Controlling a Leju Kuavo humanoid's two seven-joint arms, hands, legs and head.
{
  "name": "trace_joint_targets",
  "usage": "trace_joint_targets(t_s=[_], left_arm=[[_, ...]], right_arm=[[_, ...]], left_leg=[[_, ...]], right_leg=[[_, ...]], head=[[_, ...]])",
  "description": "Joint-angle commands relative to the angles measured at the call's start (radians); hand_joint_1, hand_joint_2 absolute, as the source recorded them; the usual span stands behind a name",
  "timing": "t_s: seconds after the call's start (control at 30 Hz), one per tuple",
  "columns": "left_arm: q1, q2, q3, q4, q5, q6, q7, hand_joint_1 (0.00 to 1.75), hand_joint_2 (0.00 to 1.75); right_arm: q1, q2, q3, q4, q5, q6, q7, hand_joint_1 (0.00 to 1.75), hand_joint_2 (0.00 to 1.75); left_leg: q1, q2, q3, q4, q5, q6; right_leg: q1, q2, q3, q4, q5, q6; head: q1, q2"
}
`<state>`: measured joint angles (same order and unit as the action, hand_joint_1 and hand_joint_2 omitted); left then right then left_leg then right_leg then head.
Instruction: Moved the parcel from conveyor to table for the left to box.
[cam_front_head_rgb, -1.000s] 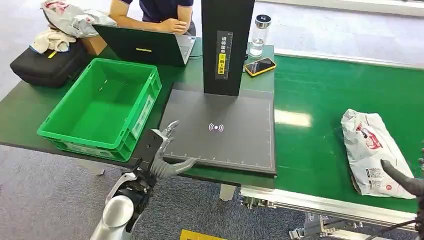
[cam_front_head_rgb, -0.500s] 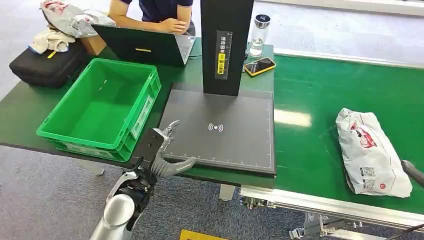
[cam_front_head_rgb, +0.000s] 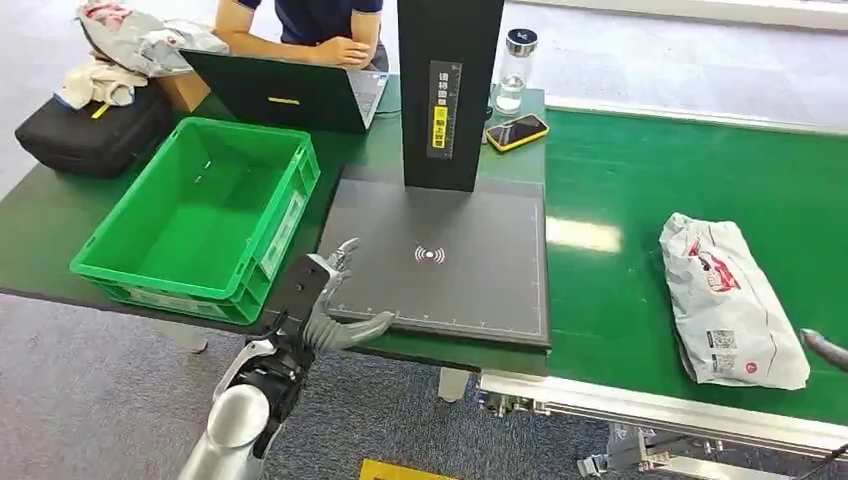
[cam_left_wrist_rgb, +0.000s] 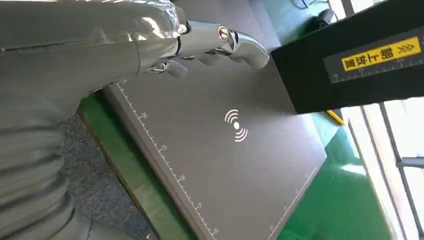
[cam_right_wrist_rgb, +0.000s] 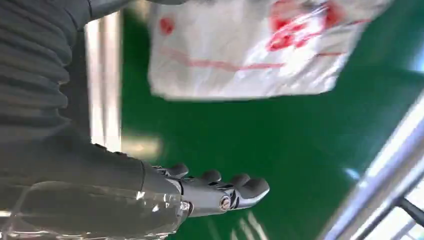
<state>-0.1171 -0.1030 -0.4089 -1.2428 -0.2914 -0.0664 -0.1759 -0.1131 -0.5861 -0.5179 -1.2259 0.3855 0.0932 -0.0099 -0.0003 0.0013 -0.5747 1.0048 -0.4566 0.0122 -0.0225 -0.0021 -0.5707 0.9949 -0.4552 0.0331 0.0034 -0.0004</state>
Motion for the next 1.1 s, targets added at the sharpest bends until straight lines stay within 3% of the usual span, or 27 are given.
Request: trace_joint_targets(t_s=[0.03,0.13,0.27,0.57,0.67,0.87,1.0,1.1], left_arm=[[-0.069,0.01,-0.03,0.115,0.004,-0.012,-0.001,0.0,1.75],[-0.073,0.012,-0.036,0.12,0.006,-0.016,-0.001,0.0,1.75],[-0.06,0.025,-0.038,0.104,0.016,-0.019,-0.002,0.0,1.75],[-0.052,0.025,-0.037,0.096,0.018,-0.019,-0.001,0.0,1.75],[-0.024,0.03,-0.037,0.072,0.017,-0.018,0.001,0.0,1.75],[0.004,0.034,-0.034,0.027,0.009,-0.013,0.018,0.0,1.75],[0.016,0.037,-0.028,0.019,0.008,-0.011,0.021,0.0,1.75],[0.038,0.036,-0.016,-0.001,0.005,-0.009,0.021,0.0,1.75]], right_arm=[[-0.173,-0.184,0.223,0.224,0.095,0.083,0.041,0.0,1.75],[-0.157,-0.234,0.289,0.192,0.139,0.174,0.075,0.0,1.75],[-0.235,-0.268,0.421,0.192,0.214,0.241,0.118,0.0,1.75],[-0.264,-0.29,0.476,0.202,0.252,0.251,0.134,0.0,1.75],[-0.345,-0.323,0.597,0.211,0.334,0.264,0.151,0.0,1.75],[-0.483,-0.24,0.747,0.296,0.367,0.282,0.135,0.0,1.75],[-0.494,-0.187,0.813,0.331,0.336,0.248,0.08,0.0,1.75],[-0.507,-0.107,0.858,0.349,0.309,0.203,0.022,0.0,1.75]], left_leg=[[0.001,0.002,0.002,-0.002,0.002,-0.001],[0.0,-0.005,0.0,0.0,0.003,0.002],[0.0,-0.002,0.001,-0.001,0.001,0.002],[0.001,-0.003,0.0,-0.002,0.002,0.002],[0.0,-0.001,0.0,-0.002,0.002,0.002],[0.001,0.002,0.0,-0.002,0.001,0.001],[0.002,0.0,-0.002,-0.001,0.002,0.002],[0.003,0.005,0.003,-0.006,0.002,0.001]], right_leg=[[0.001,0.002,0.003,-0.004,0.003,-0.001],[0.001,-0.006,0.002,-0.002,0.001,0.0],[0.0,-0.003,0.002,-0.003,0.001,-0.001],[0.001,-0.004,0.001,-0.004,0.002,-0.001],[0.001,-0.002,0.001,-0.003,0.002,-0.001],[0.002,0.002,0.0,-0.004,0.003,-0.001],[0.003,-0.001,0.0,-0.004,0.003,0.0],[0.003,0.005,0.004,-0.008,0.005,-0.002]], head=[[0.0,0.0],[0.0,0.0],[0.0,0.0],[0.0,0.0],[0.0,0.0],[0.0,0.0],[0.0,0.0],[0.0,0.0]])
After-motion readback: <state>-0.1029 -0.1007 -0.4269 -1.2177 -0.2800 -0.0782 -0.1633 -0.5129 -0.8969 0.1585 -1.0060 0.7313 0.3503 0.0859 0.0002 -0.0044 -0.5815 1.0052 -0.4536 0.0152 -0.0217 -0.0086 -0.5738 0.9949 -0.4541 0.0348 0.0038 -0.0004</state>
